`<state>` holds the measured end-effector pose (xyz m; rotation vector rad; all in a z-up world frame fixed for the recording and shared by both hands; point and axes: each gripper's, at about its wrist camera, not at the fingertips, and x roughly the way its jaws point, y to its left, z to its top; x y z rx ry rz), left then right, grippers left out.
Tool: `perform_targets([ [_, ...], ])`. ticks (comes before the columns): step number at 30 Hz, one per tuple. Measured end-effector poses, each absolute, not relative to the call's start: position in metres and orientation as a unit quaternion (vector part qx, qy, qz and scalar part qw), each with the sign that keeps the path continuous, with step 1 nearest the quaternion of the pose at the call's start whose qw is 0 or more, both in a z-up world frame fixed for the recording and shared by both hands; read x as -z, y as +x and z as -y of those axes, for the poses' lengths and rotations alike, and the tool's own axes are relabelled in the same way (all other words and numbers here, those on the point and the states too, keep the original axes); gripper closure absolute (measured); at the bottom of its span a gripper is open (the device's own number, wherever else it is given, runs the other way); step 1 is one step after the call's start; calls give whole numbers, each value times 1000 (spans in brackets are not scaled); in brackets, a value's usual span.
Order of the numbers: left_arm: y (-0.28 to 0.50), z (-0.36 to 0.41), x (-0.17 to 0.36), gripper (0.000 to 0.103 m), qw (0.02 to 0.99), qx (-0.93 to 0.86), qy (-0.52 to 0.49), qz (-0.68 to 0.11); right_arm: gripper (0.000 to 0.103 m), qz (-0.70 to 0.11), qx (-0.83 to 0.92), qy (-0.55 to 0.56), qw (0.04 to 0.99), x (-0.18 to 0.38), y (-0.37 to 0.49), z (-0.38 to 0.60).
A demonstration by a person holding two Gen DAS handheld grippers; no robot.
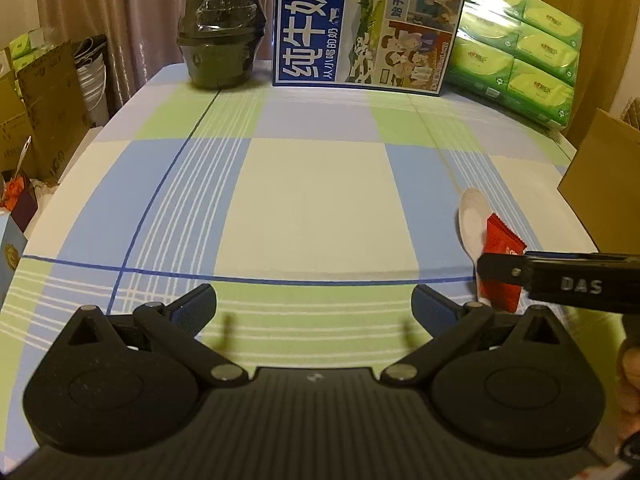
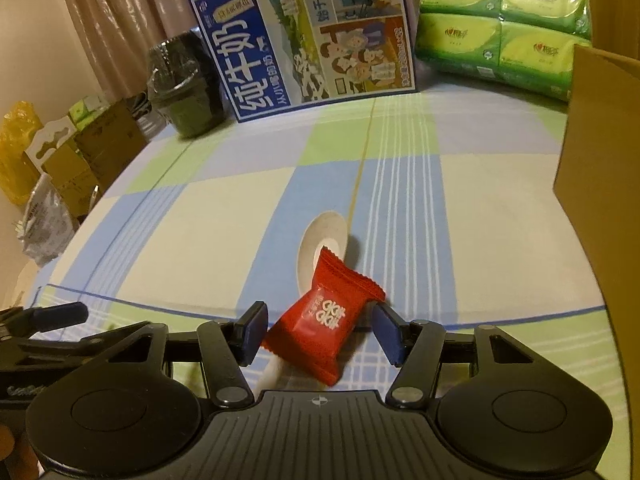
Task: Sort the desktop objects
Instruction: 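Grasp the red candy packet with the right tool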
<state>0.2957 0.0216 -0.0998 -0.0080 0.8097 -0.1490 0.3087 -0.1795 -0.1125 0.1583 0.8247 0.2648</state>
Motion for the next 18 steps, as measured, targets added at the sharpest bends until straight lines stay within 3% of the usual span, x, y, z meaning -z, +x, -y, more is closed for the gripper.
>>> perform_targets([
  [4,296,-21,102,1,915,72,-1,-396,51,-399,-124,68,906,114,312,177],
  [6,296,-21,103,1,915,74,-1,-397,67,-405,-122,69,903,114,310,178],
  [9,296,-18,101,1,915,79,-2,-395,76,-404,-121,51,905,113,306,179],
  [18,304,15,95,1,916,136,0,-377,78,-382,-92,51,918,101,304,212],
])
